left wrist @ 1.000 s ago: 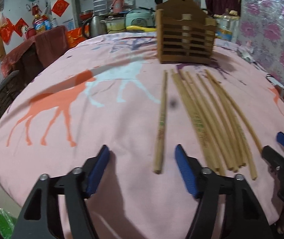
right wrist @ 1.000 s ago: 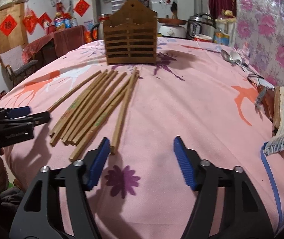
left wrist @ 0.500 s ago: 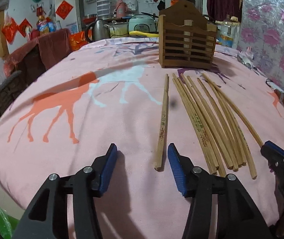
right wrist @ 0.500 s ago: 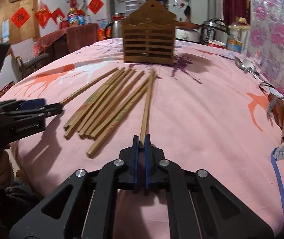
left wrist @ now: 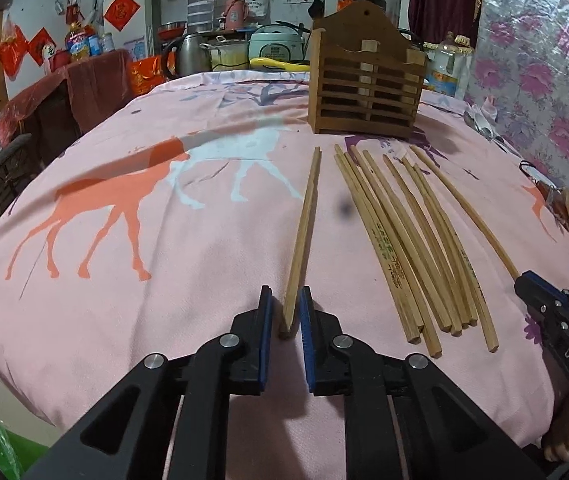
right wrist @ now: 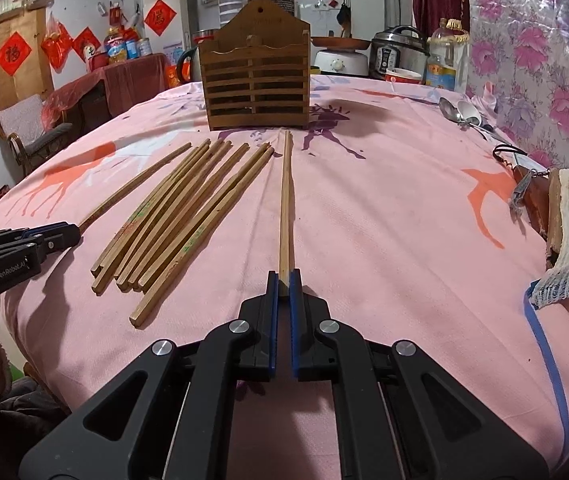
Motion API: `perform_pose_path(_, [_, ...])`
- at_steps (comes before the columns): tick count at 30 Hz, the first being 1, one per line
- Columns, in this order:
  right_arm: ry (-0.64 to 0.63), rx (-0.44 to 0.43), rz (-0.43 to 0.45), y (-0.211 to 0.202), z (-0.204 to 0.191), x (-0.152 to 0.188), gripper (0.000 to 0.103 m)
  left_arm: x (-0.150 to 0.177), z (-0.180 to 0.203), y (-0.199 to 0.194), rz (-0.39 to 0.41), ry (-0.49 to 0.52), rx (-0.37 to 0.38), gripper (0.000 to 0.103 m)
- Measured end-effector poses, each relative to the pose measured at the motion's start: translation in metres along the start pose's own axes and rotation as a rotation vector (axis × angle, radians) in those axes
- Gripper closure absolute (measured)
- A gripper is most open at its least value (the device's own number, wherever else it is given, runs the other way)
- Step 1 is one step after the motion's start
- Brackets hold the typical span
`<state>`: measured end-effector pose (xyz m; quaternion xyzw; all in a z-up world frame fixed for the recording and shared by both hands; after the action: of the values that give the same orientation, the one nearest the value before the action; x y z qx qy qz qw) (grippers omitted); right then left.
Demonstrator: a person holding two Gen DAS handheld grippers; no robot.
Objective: Organize utensils
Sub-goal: 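Lift both held chopsticks and lower them into the wooden holder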
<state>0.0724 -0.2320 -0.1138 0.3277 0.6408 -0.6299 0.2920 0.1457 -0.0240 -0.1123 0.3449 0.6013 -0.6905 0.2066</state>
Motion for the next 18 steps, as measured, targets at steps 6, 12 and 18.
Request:
perform_pose_path(6, [0.016, 0.016, 0.042, -0.013, 0.004, -0.007, 0.097, -0.015, -0.003, -0.027, 0.056, -0.011, 0.025, 0.097])
perform_pose_path(12, [0.033, 0.009, 0.160, -0.049, 0.015, -0.046, 0.097, -0.057, -0.003, -0.066, 0.154, 0.028, 0.016, 0.097])
perform_pose_path(18, [0.027, -0.009, 0.276, -0.077, 0.022, -0.099, 0.097, -0.104, 0.001, -0.084, 0.204, 0.029, 0.050, 0.097])
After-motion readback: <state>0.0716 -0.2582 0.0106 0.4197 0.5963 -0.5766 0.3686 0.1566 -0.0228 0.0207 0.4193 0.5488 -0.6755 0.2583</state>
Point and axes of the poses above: each gripper's, at about its wrist camera, not at the fingertips, and y roughly the way its jaws point, z to its right, x to its underside, the point moved 2 cm from there along y, roughly the way its jaws point, and after that the axes turned 2 degrees about z, right-handed, at the moved point
